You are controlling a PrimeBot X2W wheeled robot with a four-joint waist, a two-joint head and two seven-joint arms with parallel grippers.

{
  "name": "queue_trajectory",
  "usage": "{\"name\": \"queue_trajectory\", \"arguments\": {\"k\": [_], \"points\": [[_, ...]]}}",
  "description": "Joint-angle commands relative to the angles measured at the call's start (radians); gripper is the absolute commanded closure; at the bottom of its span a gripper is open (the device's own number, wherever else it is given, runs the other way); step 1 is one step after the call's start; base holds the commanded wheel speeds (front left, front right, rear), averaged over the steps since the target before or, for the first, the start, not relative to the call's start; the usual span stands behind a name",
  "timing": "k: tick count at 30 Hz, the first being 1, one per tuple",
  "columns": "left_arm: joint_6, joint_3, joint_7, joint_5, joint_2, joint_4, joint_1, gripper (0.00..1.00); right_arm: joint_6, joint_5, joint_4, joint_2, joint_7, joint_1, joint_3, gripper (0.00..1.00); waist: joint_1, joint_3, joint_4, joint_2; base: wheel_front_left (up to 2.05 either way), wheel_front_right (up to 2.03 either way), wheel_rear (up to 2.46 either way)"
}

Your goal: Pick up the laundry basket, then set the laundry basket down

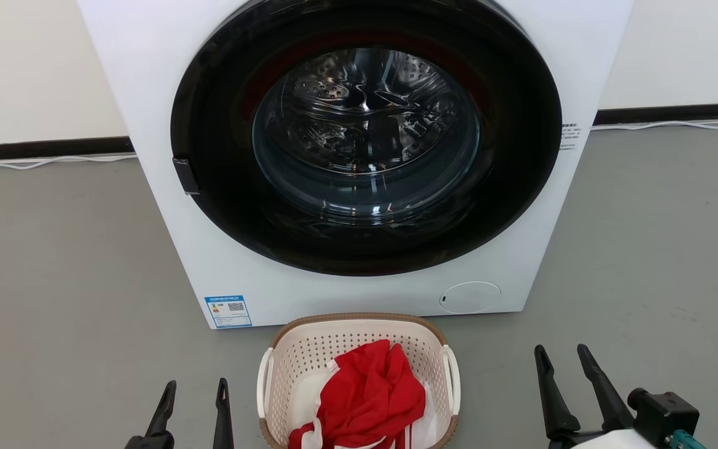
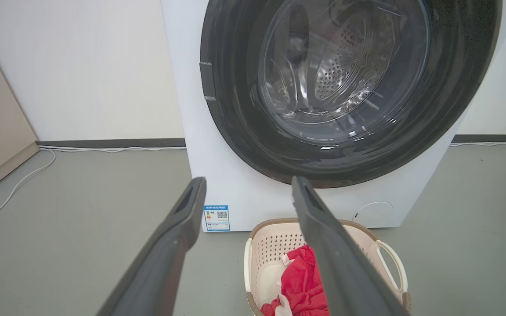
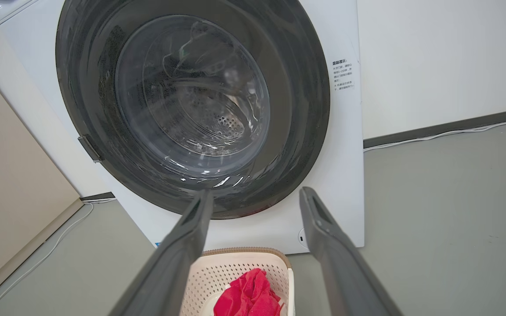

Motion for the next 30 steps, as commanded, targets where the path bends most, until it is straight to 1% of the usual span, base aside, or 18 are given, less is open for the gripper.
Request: {"name": "queue_trajectory", "arguments": {"k": [1,4,5,8,12,16,20,30], "points": [[-0.002,0.036,-0.006,0.011,-0.005,-0.033,-0.032,0.00,0.006,0.003,-0.034,-0.002,-0.012,-0.022,0.022,0.00,0.0001,0.003,0.002,-0.0001,0.00,0.00,0.00],[-0.002,0.040,-0.006,0.016,-0.006,-0.039,-0.033,0.00,0.006,0.003,-0.038,-0.002,-0.012,-0.025,0.019,0.00,0.0001,0.006,0.004,-0.0001,0.00,0.00,0.00],[0.000,0.006,0.000,0.006,-0.003,-0.008,0.000,1.00,0.000,0.000,-0.012,0.000,0.000,0.000,-0.004,1.00,0.0001,0.006,0.004,-0.0001,0.00,0.00,0.00],[0.000,0.002,0.001,0.005,-0.008,0.025,0.001,1.00,-0.001,0.000,0.017,0.001,0.001,0.006,-0.003,1.00,0.0001,0.007,0.004,-0.0001,0.00,0.00,0.00],[-0.006,0.005,0.006,-0.030,-0.009,0.024,-0.002,1.00,-0.001,0.033,0.014,0.001,0.008,0.003,-0.005,1.00,0.0003,0.007,0.004,-0.0001,0.00,0.00,0.00],[-0.015,0.012,0.016,-0.079,-0.008,0.027,-0.010,1.00,-0.001,0.078,0.011,-0.001,0.019,-0.001,-0.009,1.00,0.0022,0.006,0.003,-0.0001,0.00,0.00,0.00],[-0.025,0.018,0.026,-0.127,-0.008,0.032,-0.020,1.00,0.000,0.121,0.010,-0.002,0.029,-0.006,-0.012,1.00,0.0002,0.009,0.003,-0.0001,0.00,0.00,0.00],[-0.050,0.034,0.051,-0.247,-0.008,0.048,-0.046,1.00,0.000,0.231,0.006,-0.005,0.056,-0.019,-0.022,1.00,0.0001,0.012,0.003,-0.0001,0.00,0.00,0.00]]}}
